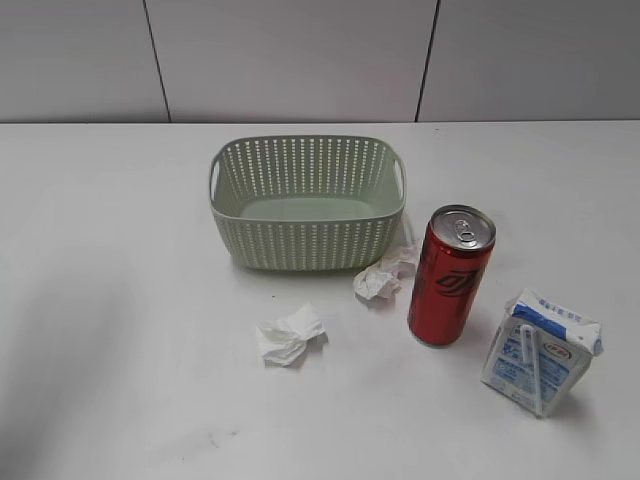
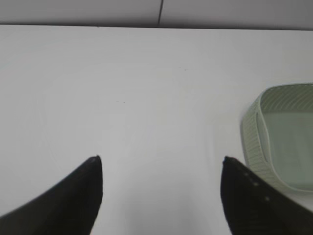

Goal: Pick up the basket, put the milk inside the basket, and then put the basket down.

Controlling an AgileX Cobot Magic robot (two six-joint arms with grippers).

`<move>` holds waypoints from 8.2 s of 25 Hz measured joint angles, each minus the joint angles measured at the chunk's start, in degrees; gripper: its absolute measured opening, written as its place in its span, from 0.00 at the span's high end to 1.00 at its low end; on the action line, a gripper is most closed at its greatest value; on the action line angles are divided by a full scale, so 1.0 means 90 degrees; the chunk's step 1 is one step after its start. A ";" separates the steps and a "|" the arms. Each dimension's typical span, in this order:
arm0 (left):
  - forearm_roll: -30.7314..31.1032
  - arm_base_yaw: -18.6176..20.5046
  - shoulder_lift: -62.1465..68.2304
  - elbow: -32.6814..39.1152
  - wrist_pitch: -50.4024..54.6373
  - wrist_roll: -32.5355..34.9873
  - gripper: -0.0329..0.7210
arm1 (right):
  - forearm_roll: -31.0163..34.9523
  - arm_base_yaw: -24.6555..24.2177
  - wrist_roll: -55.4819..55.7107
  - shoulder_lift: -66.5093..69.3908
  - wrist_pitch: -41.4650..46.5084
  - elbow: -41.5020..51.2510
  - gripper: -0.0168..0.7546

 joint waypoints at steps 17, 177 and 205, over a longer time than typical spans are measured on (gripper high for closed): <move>0.0416 -0.1633 0.3247 -0.2661 0.1501 -0.0765 0.20 | 0.0000 0.0000 0.0000 0.0000 -0.0001 0.0000 0.21; 0.0113 -0.3276 0.1277 0.3089 -0.1132 -0.3419 0.96 | 0.3332 0.0803 -0.7268 0.9340 -0.3649 -0.0879 0.57; 0.0051 -0.3276 0.1277 0.3089 -0.1428 -0.3416 0.96 | 0.2072 0.2384 -0.4512 0.6995 -0.1034 -0.3557 0.57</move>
